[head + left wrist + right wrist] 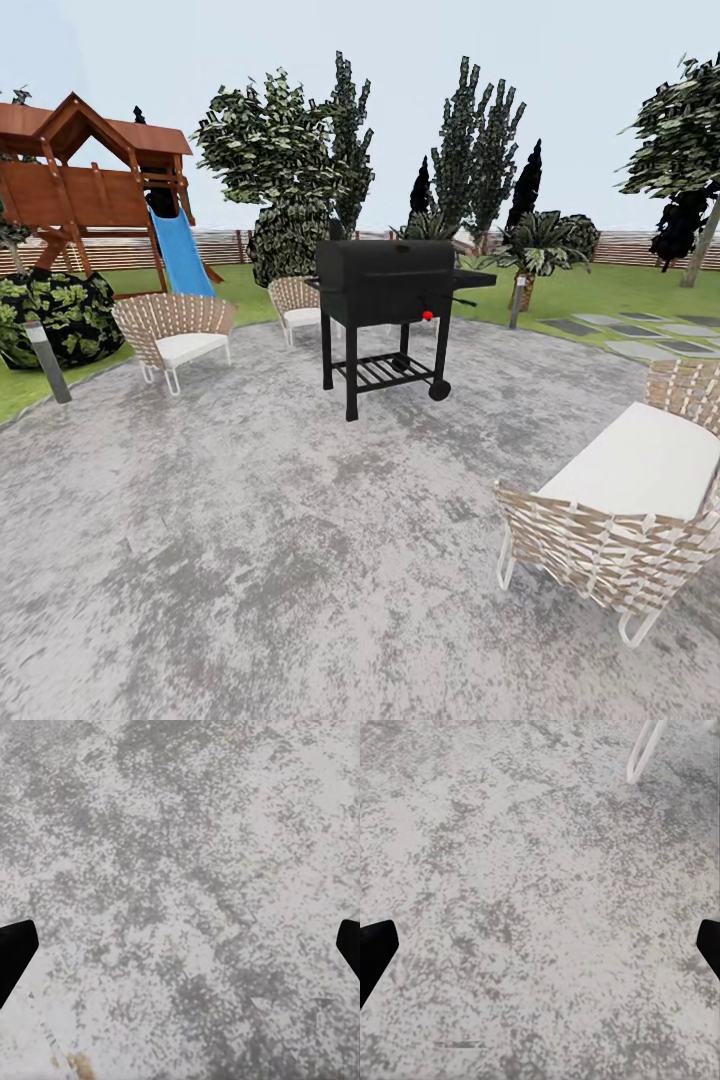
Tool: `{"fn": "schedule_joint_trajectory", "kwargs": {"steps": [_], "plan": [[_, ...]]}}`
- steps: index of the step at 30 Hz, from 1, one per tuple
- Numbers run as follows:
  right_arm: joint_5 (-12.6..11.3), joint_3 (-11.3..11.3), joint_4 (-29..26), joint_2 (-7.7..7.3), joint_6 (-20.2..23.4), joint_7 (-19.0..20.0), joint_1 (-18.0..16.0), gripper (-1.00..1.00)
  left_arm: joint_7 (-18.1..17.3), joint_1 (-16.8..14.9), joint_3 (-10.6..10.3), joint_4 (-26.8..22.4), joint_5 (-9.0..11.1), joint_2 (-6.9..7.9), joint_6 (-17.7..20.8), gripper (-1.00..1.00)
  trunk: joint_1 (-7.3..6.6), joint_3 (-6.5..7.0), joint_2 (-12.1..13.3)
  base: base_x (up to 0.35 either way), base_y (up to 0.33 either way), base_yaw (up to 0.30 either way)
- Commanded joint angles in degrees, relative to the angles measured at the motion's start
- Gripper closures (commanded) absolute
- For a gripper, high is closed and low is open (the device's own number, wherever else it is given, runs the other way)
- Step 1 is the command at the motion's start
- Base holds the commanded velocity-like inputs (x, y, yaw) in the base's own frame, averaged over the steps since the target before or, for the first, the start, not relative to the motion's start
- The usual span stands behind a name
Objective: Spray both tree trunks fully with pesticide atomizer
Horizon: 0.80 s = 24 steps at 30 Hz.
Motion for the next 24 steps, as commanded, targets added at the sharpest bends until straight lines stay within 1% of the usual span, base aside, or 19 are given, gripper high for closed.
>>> {"fn": "schedule_joint_trajectory", "kwargs": {"steps": [1,24], "plan": [[0.03,-0.01,0.05,0.01,-0.18,-0.03,-0.04,-1.0,0.04,-0.04,-0.05,0.05,0.04,0.01,-0.19,-1.0,0.22,-0.24,-0.44,0.0,0.0,0.0],[0.11,0.08,0.07,0.03,-0.18,-0.03,-0.05,-1.0,0.06,-0.04,0.01,0.05,0.12,0.01,-0.19,-1.0,5.27,-4.37,-9.67,0.0,0.0,0.0]]}}
